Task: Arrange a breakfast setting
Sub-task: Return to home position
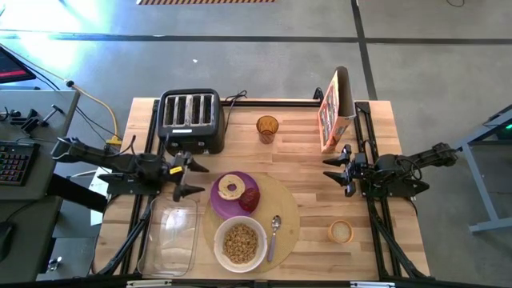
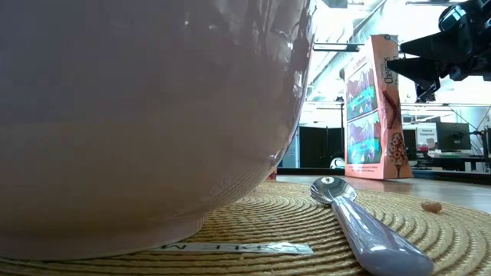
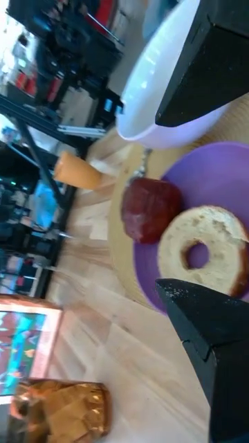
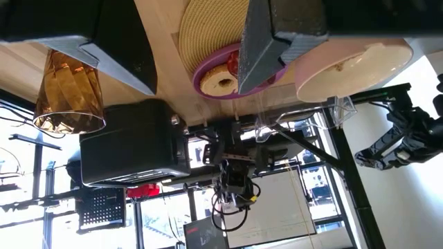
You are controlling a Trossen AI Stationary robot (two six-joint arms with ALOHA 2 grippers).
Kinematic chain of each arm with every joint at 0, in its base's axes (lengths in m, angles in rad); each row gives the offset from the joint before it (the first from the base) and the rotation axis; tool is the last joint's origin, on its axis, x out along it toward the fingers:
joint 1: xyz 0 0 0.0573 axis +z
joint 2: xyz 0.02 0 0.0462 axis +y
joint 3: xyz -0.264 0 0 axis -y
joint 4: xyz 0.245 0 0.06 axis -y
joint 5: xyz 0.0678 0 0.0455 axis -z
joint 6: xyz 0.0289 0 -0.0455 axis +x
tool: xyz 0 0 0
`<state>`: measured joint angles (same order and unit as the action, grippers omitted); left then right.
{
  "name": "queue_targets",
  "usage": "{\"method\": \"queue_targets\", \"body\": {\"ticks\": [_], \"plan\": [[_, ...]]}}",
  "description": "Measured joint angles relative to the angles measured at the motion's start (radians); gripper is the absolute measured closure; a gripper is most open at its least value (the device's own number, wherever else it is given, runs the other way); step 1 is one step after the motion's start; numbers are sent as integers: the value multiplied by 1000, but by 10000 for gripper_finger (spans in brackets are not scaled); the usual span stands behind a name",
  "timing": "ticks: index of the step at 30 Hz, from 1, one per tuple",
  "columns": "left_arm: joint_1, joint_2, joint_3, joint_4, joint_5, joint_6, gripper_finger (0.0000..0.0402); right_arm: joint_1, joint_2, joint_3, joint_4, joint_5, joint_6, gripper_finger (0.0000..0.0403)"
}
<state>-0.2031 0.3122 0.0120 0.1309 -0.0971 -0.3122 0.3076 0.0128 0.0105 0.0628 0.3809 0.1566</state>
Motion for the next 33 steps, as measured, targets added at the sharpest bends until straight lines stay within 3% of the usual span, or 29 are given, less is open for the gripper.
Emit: {"method": "queue_targets", "body": {"ticks": [8,22,33], "plan": [[0,-115,0,0,0,0,35,-14,0,0,0,-5,0,214],[3,-229,0,-1,1,1,35,-196,0,0,0,-3,0,214],[62,-309,2,4,0,1,35,-255,0,0,0,-3,0,214]]}}
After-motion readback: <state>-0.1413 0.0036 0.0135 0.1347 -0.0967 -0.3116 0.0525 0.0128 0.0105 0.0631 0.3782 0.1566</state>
